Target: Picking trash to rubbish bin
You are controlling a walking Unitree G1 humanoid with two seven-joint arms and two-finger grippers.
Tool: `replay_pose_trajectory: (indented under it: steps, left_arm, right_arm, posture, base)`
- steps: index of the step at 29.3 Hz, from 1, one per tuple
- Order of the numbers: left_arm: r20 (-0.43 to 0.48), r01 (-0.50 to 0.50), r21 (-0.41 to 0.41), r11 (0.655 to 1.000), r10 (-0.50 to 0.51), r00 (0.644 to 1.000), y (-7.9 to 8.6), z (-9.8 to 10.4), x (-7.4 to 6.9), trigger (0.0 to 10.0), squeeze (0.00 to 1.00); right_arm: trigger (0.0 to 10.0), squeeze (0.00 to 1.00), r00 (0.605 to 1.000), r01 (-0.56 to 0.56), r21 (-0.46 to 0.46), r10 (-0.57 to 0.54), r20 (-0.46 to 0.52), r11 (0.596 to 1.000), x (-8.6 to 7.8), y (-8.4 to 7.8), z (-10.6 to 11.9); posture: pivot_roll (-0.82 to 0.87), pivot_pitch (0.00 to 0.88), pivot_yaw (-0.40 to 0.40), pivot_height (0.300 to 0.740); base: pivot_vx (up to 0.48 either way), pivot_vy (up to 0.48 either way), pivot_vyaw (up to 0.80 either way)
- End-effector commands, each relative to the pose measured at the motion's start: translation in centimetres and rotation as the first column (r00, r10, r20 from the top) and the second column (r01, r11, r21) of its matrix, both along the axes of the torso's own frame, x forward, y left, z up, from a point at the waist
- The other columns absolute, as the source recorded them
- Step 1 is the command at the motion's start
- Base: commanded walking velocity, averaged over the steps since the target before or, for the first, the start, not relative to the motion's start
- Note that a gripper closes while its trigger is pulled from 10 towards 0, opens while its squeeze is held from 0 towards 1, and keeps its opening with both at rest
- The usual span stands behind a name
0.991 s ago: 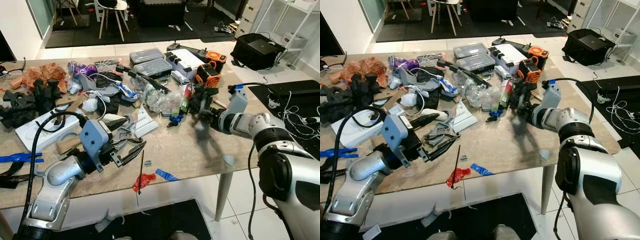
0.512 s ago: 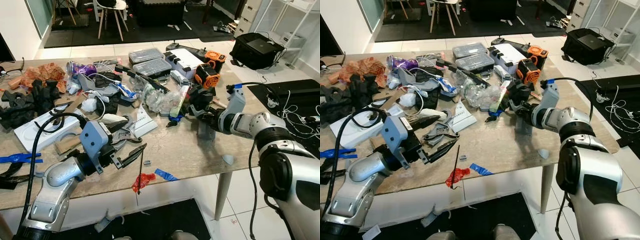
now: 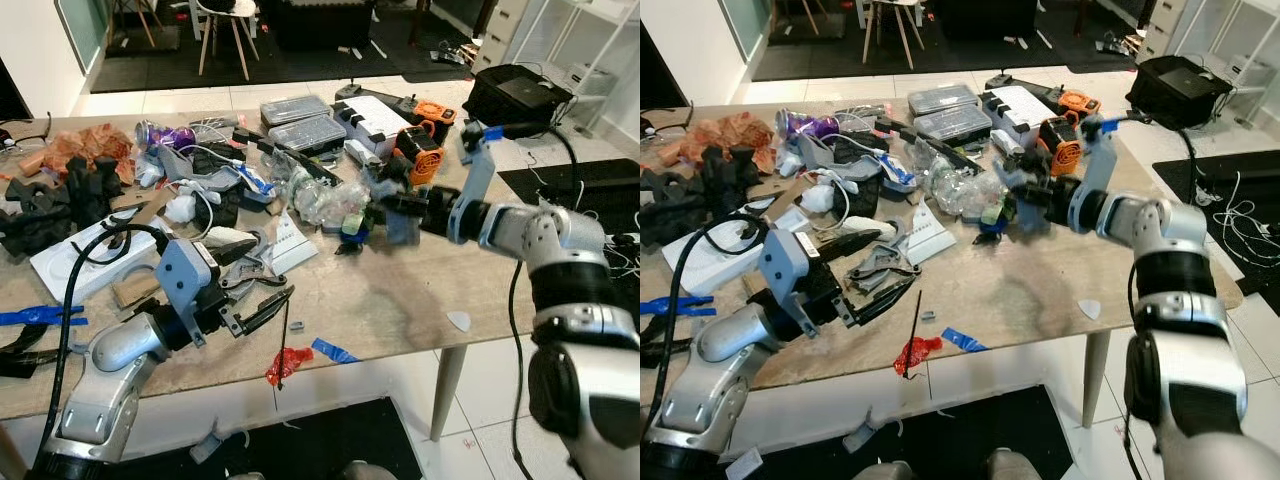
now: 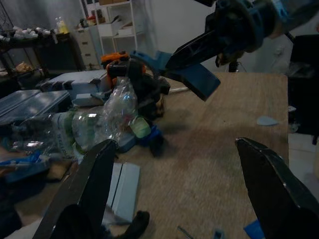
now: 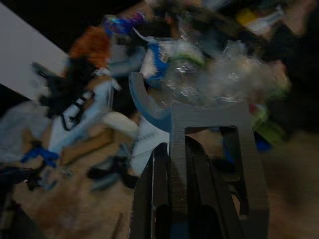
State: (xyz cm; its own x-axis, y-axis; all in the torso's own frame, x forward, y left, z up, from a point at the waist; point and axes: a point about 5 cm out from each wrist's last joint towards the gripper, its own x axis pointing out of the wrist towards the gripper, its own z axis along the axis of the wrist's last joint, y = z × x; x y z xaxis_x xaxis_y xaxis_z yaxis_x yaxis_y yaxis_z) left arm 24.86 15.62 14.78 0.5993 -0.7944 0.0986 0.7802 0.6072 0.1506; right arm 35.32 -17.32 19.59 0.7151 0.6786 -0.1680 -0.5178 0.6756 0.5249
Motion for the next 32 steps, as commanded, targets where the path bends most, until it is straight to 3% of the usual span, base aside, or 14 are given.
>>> replay_pose_trajectory:
  steps: [1, 3, 5, 8, 10, 11, 15, 18, 24, 32]
  left_arm:
    - [-0.011, 0.002, -0.033, 0.999, -0.003, 1.0, -0.1, 0.1, 0.0, 10.0, 0.0]
    - [-0.014, -0.009, -0.085, 0.996, 0.008, 1.0, -0.1, 0.3, 0.1, 10.0, 0.0]
    - [-0.034, -0.102, -0.198, 0.975, 0.097, 0.995, 0.1, 0.5, 0.7, 10.0, 0.0]
    - [-0.091, -0.211, -0.313, 0.926, 0.192, 0.977, 0.4, 0.2, 1.1, 10.0, 0.0]
    - [-0.099, -0.226, -0.322, 0.92, 0.205, 0.974, 0.4, 0.1, 1.2, 10.0, 0.0]
    - [-0.122, -0.243, -0.355, 0.903, 0.212, 0.969, 0.4, 0.0, 1.2, 10.0, 0.0]
    - [-0.139, -0.244, -0.372, 0.896, 0.206, 0.969, -0.1, -0.1, 1.3, 10.0, 0.0]
    - [-0.156, -0.243, -0.35, 0.905, 0.199, 0.967, -0.9, -0.6, 1.6, 10.0, 0.0]
    - [-0.172, -0.312, -0.339, 0.887, 0.268, 0.948, -0.1, -0.6, 2.1, 10.0, 0.0]
    - [-0.153, -0.373, -0.245, 0.895, 0.344, 0.926, -0.2, -1.4, 2.5, 10.0, 0.0]
  right_arm:
    - [10.0, 0.0, 0.998, -0.004, 0.02, 0.003, 0.06, 1.0, -0.5, 0.7, 0.5]
    - [10.0, 0.0, 0.991, -0.002, 0.039, -0.003, 0.132, 0.999, -1.6, 2.0, 0.1]
    - [10.0, 0.0, 0.985, 0.034, 0.152, -0.059, 0.164, 0.988, -2.8, 3.1, -1.0]
    - [10.0, 0.0, 0.932, 0.052, 0.1, -0.084, 0.352, 0.994, -4.4, 3.1, -1.4]
    - [10.0, 0.0, 0.925, 0.042, 0.093, -0.074, 0.372, 0.995, -4.7, 2.9, -1.4]
    - [10.0, 0.0, 0.926, 0.083, 0.164, -0.137, 0.352, 0.983, -4.8, 2.6, -1.3]
    - [10.0, 0.0, 0.909, 0.113, 0.165, -0.169, 0.381, 0.98, -5.2, 2.7, -1.5]
    - [10.0, 0.0, 0.884, 0.131, 0.081, -0.153, 0.442, 0.988, -4.7, 2.6, -1.9]
    - [10.0, 0.0, 0.874, 0.15, 0.057, -0.16, 0.46, 0.987, -4.2, 2.9, -2.4]
    - [10.0, 0.0, 0.861, 0.192, 0.034, -0.185, 0.474, 0.981, -4.1, 2.7, -3.0]
  posture:
    - [-0.01, 0.0, -0.039, 0.74]
    - [-0.01, 0.0, -0.04, 0.74]
    - [-0.01, 0.0, -0.036, 0.74]
    - [0.0, 0.0, -0.033, 0.74]
    - [0.0, 0.0, -0.033, 0.74]
    - [0.0, 0.0, -0.031, 0.74]
    - [-0.01, 0.0, -0.029, 0.74]
    - [0.0, 0.0, -0.024, 0.74]
    - [0.02, 0.0, -0.027, 0.74]
    - [0.02, 0.0, -0.023, 0.74]
  base:
    - [0.0, 0.0, 0.0]
    - [0.0, 0.0, 0.0]
    - [0.0, 0.0, 0.0]
    - [0.0, 0.0, 0.0]
    - [0.0, 0.0, 0.0]
    - [0.0, 0.0, 0.0]
    - [0.0, 0.0, 0.0]
    - [0.0, 0.0, 0.0]
    - [0.0, 0.0, 0.0]
    - [-0.259, 0.0, 0.0]
